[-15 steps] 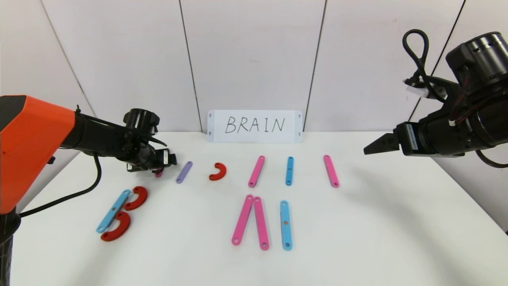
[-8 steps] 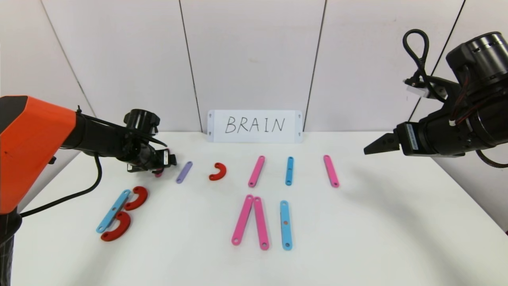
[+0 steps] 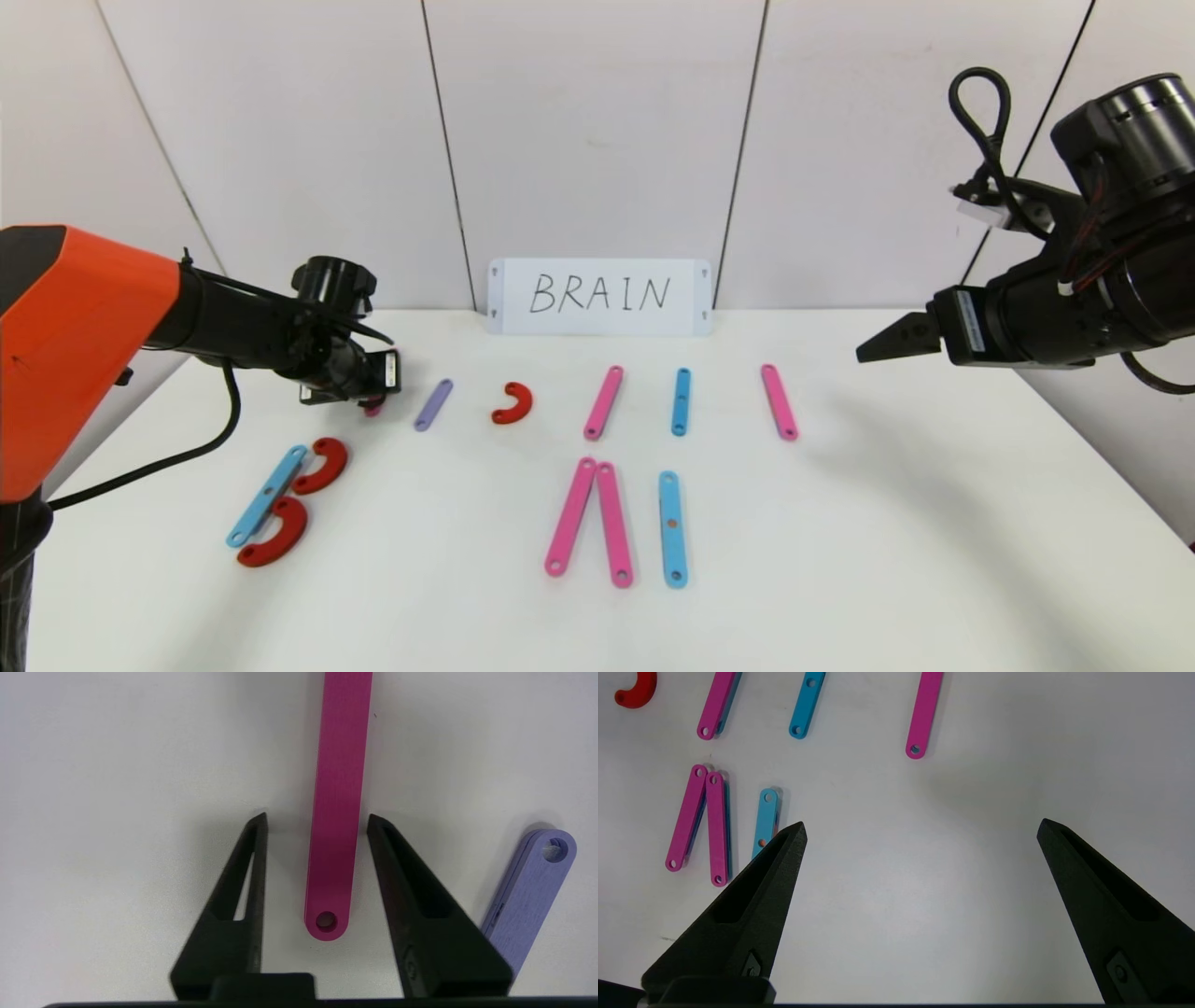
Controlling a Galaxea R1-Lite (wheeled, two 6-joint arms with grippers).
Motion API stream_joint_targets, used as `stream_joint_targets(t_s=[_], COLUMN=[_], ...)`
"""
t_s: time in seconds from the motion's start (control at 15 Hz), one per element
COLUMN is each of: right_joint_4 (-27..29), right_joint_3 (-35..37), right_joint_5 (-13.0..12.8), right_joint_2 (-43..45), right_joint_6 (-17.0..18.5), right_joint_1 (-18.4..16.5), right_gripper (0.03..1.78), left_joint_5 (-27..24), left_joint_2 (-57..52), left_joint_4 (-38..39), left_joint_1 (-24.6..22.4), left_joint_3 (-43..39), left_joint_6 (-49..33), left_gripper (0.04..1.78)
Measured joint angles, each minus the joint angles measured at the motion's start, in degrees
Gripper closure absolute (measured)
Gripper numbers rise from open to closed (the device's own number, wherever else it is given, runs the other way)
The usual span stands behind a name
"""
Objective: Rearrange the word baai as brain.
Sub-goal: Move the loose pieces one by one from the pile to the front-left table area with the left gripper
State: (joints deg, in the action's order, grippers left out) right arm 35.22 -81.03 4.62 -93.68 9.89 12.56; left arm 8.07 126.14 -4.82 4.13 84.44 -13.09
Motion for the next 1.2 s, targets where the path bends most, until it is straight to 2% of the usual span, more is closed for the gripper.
stream_joint_targets(t_s=[0.13, 0.2, 0.8, 1.2], right_joint_4=[0.0, 0.0, 0.0, 0.0], right_joint_3=[0.0, 0.0, -0.1, -0.1], right_joint_5=[0.0, 0.0, -0.1, 0.1], right_joint_2=[0.0, 0.0, 0.2, 1.1], right_joint_6=[0.0, 0.0, 0.0, 0.0], right_joint_1=[0.0, 0.0, 0.0, -0.1], right_gripper=[0.08, 0.08, 0.08, 0.08], left_joint_5=[0.0, -0.1, -0.1, 0.0], left_joint_2=[0.0, 0.0, -1.5, -13.9], left_joint_4=[0.0, 0.0, -0.4, -0.4], left_joint_1=[0.0, 0.1, 0.9, 5.1], left_joint_3=[0.0, 0.0, -1.0, -10.4], left_joint_6=[-0.1, -0.1, -0.5, 0.2], left_gripper=[1.48, 1.54, 1.55, 1.55])
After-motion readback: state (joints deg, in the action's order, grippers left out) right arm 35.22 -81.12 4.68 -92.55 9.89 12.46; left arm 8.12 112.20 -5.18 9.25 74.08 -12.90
